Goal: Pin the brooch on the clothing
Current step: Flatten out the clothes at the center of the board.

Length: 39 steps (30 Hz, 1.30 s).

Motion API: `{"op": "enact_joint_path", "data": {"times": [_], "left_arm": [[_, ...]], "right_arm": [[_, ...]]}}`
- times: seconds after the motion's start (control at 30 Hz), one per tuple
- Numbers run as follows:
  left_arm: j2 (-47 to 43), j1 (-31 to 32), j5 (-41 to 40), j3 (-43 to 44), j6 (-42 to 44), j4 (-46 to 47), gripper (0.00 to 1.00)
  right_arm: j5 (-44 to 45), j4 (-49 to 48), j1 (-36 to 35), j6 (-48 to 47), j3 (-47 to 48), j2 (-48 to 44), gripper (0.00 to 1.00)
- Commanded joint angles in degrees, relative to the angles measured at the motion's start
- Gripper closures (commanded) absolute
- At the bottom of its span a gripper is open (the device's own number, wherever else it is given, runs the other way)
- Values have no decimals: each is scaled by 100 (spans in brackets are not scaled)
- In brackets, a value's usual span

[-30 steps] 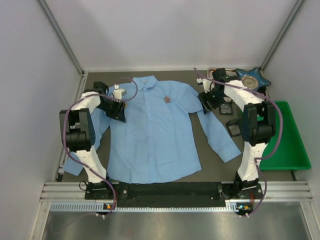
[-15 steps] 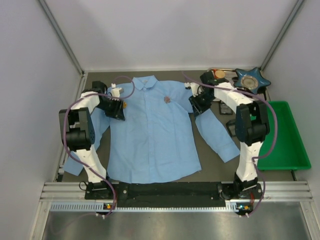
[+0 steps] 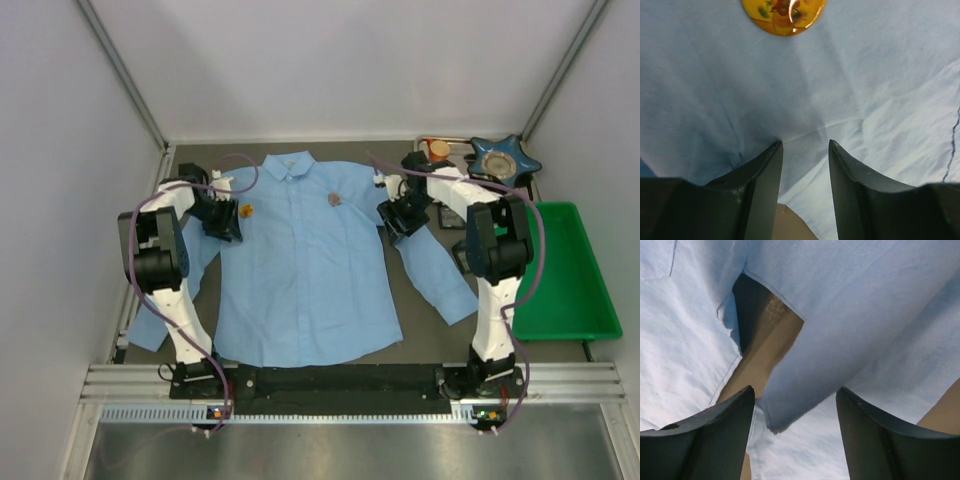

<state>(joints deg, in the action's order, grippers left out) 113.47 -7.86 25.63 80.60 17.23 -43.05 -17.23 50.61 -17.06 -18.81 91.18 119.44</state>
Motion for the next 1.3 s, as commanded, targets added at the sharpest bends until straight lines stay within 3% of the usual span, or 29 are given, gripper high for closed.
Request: {"op": "enact_joint_path", "data": {"times": [0.0, 0.17, 0.33, 0.47, 0.63, 0.9, 1.0, 1.23, 1.27], "left_arm": [[334, -128, -103, 518, 191, -98, 52], [-157, -93, 636, 492, 912, -230, 51], [-396, 3, 759, 431, 1036, -327, 51], [-475, 47, 795, 378, 896, -301, 50], [-457, 109, 777, 334, 782, -274, 50], [-413, 109, 689, 378, 782, -345, 49], [-378, 109, 689, 369, 746, -318, 49], [-255, 118, 531, 439, 711, -283, 49], [-255, 109, 496, 439, 702, -274, 49]], "right_arm": [[-761, 387, 45, -333, 505, -280, 31], [-1748, 389, 54, -361, 1251, -623, 30], [-470, -610, 45, 507, 1938, 33, 31], [448, -745, 45, 817, 3200, 974, 31], [712, -938, 10, 826, 4074, 1810, 31], [757, -1492, -17, 694, 4048, 2276, 32], [853, -1545, -52, 563, 4171, 2400, 45], [1581, -1615, -96, 132, 4145, 2496, 100], [1705, -1633, -87, 140, 4171, 2523, 100]]}}
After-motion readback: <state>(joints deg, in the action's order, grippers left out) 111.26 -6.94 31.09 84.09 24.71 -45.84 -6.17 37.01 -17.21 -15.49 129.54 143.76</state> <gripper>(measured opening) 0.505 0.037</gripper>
